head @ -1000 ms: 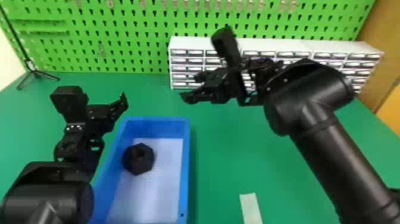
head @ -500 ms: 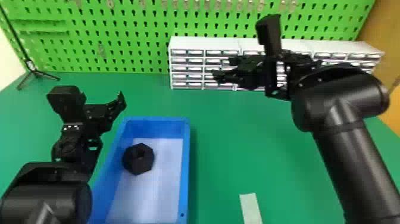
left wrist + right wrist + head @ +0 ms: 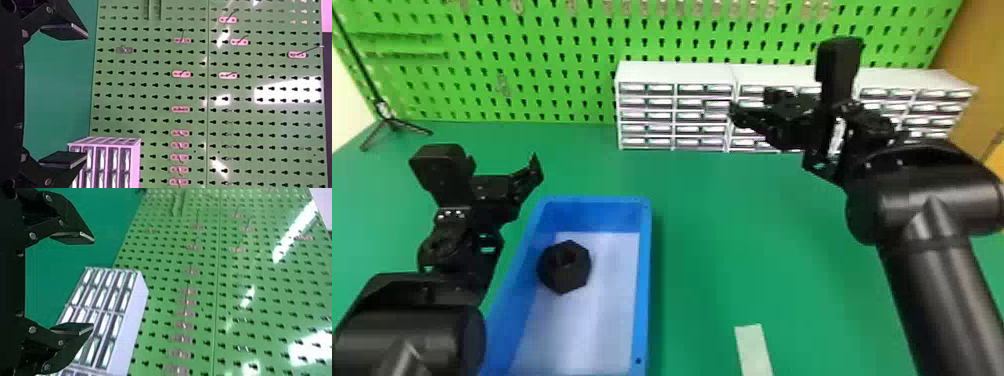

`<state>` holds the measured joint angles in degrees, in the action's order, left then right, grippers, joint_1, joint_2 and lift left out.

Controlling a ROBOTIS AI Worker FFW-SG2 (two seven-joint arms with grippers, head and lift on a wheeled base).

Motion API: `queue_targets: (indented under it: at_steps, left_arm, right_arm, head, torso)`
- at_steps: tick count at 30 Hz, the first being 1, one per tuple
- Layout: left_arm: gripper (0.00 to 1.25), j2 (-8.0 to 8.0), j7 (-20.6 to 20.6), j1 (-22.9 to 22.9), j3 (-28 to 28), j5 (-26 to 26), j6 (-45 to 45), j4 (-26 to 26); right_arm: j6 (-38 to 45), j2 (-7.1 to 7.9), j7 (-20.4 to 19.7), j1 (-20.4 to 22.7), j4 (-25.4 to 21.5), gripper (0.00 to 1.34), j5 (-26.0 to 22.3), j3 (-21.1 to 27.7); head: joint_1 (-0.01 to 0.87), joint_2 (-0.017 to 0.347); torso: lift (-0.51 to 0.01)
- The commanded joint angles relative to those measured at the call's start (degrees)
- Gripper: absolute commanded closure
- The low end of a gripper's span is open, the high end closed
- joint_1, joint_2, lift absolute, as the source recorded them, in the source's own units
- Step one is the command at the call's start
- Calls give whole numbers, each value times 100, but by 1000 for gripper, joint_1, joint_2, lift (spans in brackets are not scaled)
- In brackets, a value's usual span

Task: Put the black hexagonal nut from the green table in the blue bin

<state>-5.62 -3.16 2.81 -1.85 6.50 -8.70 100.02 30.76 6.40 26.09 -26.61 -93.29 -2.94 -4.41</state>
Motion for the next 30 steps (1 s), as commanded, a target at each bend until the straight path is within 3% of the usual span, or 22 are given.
queue_targets:
  at_steps: [1,12,17,30]
  left_arm:
    - [196,0,0,0,0,0,0,9]
    - [196,0,0,0,44,0,0,9]
    - [196,0,0,0,53,9,0,9]
    - [196,0,0,9,97,26,0,9]
  right_arm:
    - [-342,-43,-324,235,-13,467,-181,115]
    - [-1036,-174,-1018,727,-5,420,-5,326]
    - [-1370,-262,-1510,973,13,420,-14,397]
    - [-1863,-403,-2038,1307,180,420,57,502]
  head:
    - [686,28]
    - [686,28]
    - [686,28]
    - [686,28]
  torso:
    - [-96]
    - [-96]
    - [-96]
    - [-96]
